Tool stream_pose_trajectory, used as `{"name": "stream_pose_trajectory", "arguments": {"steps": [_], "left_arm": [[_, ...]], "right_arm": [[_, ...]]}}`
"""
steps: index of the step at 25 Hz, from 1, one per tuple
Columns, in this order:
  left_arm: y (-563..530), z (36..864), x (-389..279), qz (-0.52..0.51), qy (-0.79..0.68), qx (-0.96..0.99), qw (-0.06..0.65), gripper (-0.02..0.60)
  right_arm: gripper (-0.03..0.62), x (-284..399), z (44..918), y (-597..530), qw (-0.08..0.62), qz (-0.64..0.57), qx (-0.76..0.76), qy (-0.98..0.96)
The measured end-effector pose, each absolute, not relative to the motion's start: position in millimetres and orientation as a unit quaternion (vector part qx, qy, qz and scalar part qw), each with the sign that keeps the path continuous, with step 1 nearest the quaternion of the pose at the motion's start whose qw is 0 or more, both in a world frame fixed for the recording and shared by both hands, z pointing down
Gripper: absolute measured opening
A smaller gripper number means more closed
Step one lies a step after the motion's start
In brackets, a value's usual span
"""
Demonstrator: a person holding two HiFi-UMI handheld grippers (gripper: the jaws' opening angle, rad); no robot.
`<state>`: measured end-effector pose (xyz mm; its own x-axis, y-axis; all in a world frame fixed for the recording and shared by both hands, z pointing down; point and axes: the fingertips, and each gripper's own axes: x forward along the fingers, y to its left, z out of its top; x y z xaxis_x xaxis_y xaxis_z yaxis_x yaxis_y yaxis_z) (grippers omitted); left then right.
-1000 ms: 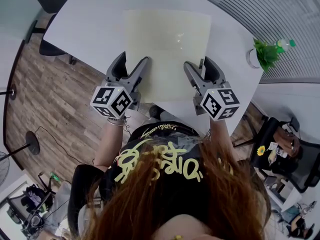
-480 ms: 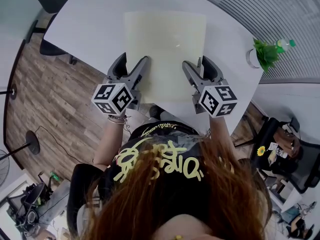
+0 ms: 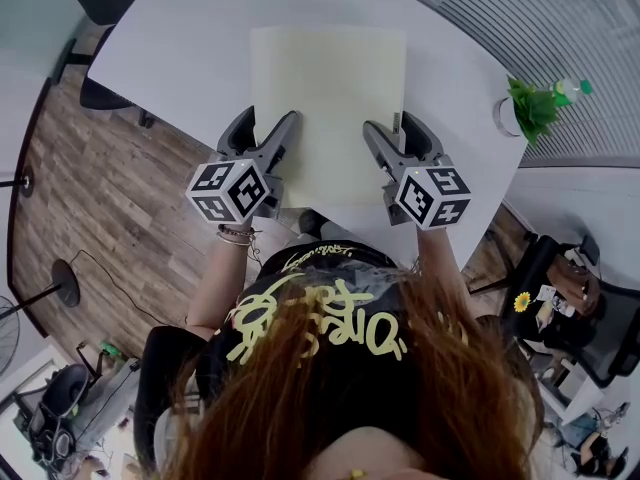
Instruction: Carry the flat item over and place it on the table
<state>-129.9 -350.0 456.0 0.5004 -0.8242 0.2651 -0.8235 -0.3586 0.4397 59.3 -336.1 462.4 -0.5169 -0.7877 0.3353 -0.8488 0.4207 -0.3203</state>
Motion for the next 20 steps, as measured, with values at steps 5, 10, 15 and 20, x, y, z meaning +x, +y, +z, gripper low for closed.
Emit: {"name": "stream_pose_trajectory", "arguments": {"steps": [5,10,15,20], "left_arm": [[-352,461,-131,0.008,-0.506,0.819,0.268,0.337],[-353,467,-132,0.016,-0.509,0.815,0.275,0.334],[-356,470,-131,0.025,-0.511,0.813,0.277,0.333],[-359,475,-130,0.039,-0.513,0.809,0.284,0.331]], "right_arm": [[0.308,58,466,-339,0.071,0.233,0.487,-0.839],[0.308,57,471,-340,0.074,0.237,0.489,-0.836],[0.308,58,475,-343,0.077,0.241,0.491,-0.834],[0.308,58,480,-345,0.08,0.247,0.494,-0.83]]}}
